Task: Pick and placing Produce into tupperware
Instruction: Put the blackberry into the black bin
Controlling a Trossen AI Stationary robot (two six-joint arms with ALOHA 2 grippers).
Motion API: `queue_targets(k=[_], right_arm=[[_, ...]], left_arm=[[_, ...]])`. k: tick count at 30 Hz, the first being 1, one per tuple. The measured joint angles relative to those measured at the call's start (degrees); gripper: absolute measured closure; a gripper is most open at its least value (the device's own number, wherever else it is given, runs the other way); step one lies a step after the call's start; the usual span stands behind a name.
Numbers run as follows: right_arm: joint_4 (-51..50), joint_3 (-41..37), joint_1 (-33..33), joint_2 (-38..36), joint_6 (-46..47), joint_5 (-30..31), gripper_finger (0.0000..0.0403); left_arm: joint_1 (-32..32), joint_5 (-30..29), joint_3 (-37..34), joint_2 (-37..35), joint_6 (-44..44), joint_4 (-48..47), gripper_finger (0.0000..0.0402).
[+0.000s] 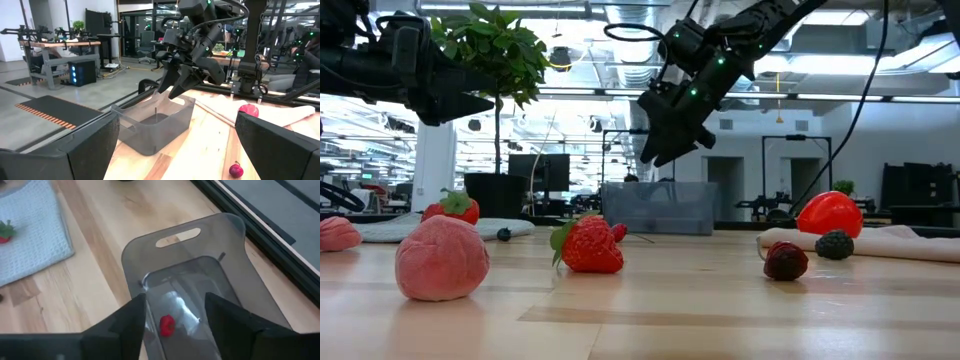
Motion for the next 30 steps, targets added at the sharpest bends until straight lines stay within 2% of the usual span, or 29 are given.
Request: queue_targets(k=[9, 13, 21, 24, 26, 30], right_arm=[[2.24, 0.10, 5.20, -1.15, -3.60, -1.20, 0.0154], [4.33, 0.20, 10.84, -4.55, -6.73, -3.61, 0.0154], [4.21, -0.06, 23.81, -12.47, -9.65, -3.66, 0.0154], [6.68, -3.45, 28.10, -14.75, -9.12, -3.20, 0.0154], [9.93, -8.46, 30.21, -16.66, -8.30, -3.20, 0.0154], [23.88, -21.15, 33.89, -22.25, -7.07, -3.03, 0.0154]], left_arm=[[0.02, -0.01, -0.02, 0.00, 0.02, 0.00, 0.0017], [0.02, 0.00, -0.01, 0.02, 0.02, 0.00, 0.0017], [0.02, 0.37, 0.00, 0.02, -0.20, 0.00, 0.0017], [0.02, 1.79, -0.01, 0.02, -1.66, 0.02, 0.0017], [0.00, 2.76, -0.02, 0.02, -3.11, 0.02, 0.0017], [0.00, 3.09, 0.00, 0.02, -4.08, 0.02, 0.0017]])
